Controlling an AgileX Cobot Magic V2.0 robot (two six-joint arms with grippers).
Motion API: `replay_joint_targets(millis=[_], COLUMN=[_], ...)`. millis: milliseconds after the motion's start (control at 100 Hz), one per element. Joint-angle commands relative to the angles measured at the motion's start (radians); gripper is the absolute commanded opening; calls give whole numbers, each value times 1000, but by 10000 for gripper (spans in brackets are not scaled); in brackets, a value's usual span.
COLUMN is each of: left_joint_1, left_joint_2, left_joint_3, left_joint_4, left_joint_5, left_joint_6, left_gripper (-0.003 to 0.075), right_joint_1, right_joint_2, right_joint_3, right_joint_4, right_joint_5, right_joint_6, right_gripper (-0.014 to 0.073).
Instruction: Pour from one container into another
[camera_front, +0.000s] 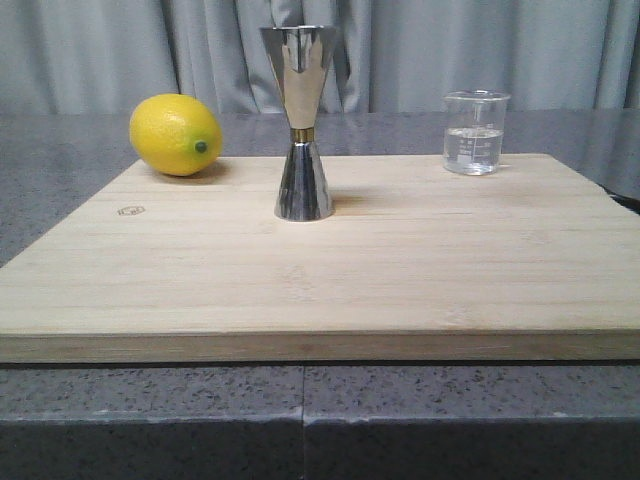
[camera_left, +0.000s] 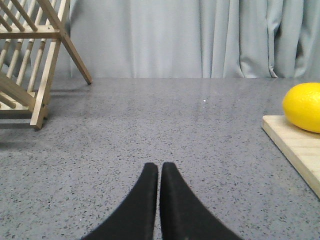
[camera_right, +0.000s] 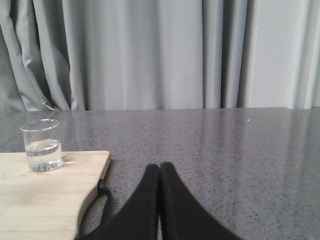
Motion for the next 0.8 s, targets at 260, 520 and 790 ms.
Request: replay_joint_targets(millis=[260, 520, 790], left_joint_1=[-1, -1, -1], left_joint_2=[-21, -21, -21], left_joint_3=[27, 27, 22], left_joint_4=[-9, -9, -27], left_joint_5=[-79, -84, -145], left_joint_6=[-2, -2, -2], left_gripper=[-19, -19, -19], right_joint_1=[-7, -7, -7], right_joint_2=[-20, -20, -20], right_joint_3=[8, 8, 8], right_joint_4=[-1, -1, -1], right_joint_5=[-83, -83, -102], right_joint_6=[-7, -7, -7], right_gripper=[-72, -72, -72])
